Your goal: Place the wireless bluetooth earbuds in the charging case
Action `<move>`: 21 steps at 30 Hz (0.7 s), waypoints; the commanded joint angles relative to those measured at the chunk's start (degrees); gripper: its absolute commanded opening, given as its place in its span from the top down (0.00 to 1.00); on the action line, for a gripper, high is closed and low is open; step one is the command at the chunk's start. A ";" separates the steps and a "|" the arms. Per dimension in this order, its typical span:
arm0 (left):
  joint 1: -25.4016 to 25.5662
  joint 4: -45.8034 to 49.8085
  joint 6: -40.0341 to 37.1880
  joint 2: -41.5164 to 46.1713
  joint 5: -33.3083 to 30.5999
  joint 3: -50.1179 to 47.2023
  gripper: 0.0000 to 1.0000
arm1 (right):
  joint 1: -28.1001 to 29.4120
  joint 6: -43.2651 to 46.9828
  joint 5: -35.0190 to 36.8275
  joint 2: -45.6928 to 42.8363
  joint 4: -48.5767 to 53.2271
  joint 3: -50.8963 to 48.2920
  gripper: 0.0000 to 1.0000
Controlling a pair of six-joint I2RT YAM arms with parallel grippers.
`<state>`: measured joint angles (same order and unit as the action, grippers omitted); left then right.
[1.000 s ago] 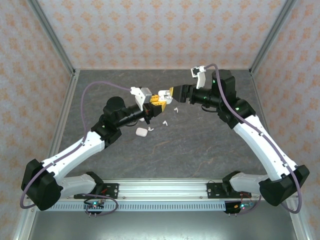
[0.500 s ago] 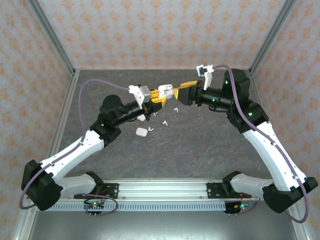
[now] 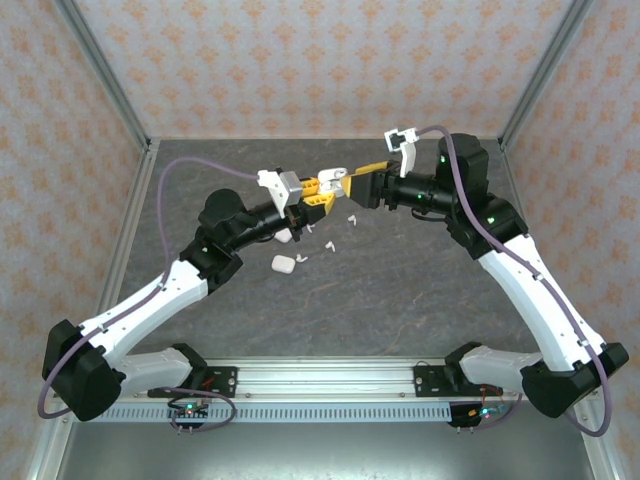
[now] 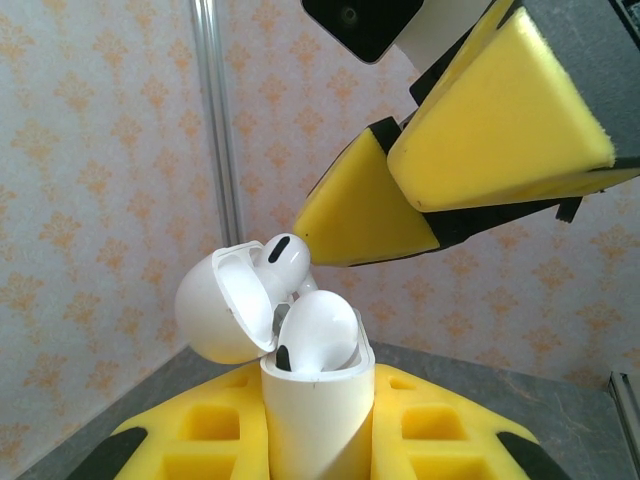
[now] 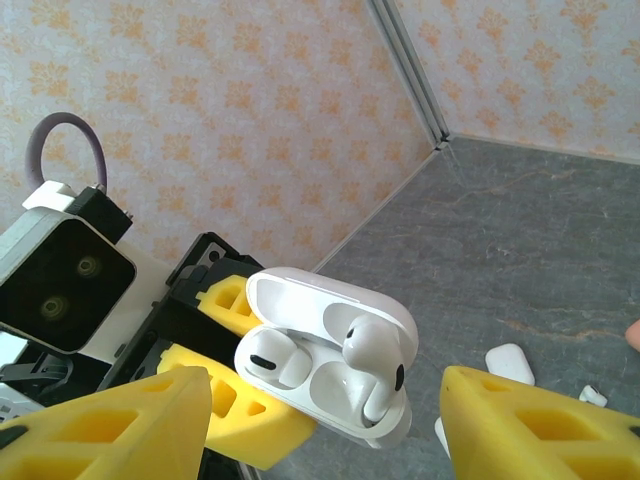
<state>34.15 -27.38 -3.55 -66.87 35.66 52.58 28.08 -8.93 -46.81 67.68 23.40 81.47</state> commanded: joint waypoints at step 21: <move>0.47 -0.63 -1.20 -0.28 1.03 3.17 1.00 | -0.03 -0.04 -2.39 1.68 -1.42 2.34 0.48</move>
<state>34.15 -27.24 -3.55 -66.92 35.73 53.65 28.08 -8.97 -48.66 69.93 23.35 81.73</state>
